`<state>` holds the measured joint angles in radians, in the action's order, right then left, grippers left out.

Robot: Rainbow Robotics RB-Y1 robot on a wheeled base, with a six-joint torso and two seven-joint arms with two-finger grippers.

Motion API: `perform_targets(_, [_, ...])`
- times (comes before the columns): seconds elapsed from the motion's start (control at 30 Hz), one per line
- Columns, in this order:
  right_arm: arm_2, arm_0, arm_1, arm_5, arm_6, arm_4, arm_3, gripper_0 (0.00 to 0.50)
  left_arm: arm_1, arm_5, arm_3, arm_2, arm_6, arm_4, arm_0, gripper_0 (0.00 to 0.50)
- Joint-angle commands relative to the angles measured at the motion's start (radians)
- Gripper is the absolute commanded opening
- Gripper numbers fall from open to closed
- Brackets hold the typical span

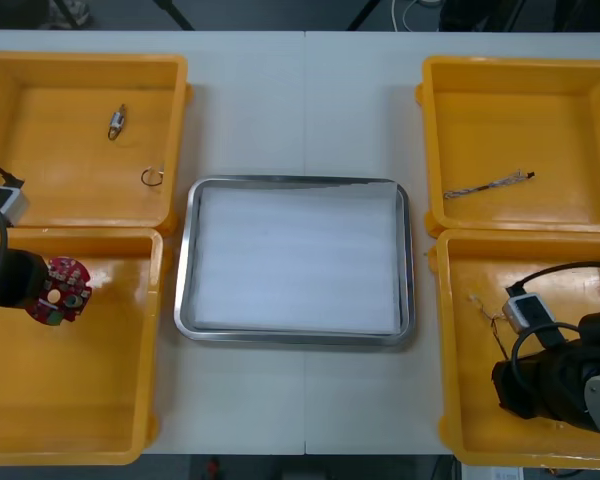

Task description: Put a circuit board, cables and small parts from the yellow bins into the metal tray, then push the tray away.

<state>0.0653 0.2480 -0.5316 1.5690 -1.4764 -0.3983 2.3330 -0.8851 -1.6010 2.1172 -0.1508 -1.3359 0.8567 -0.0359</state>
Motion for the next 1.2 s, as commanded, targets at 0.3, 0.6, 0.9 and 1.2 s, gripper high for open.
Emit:
perform_targets(0.3, [-0.183, -0.138, -0.016, 0.351, 0.007, -0.134, 0.236, 0.0, 0.008, -0.304, 0.178, -0.064, 0.247, 0.079, -0.133, 0.0])
perform_targets(0.6, [-0.277, -0.242, -0.073, 0.351, 0.005, -0.277, 0.285, 0.0, 0.008, -0.319, 0.201, 0.105, 0.37, 0.085, -0.283, 0.0])
perform_targets(0.9, [-0.268, -0.273, -0.173, 0.351, -0.001, -0.352, 0.285, 0.0, 0.048, -0.319, 0.21, 0.289, 0.488, 0.104, -0.438, 0.0])
perform_targets(1.2, [-0.185, -0.331, -0.252, 0.351, 0.01, -0.353, 0.285, 0.0, 0.104, -0.264, 0.21, 0.438, 0.512, 0.071, -0.521, 0.0])
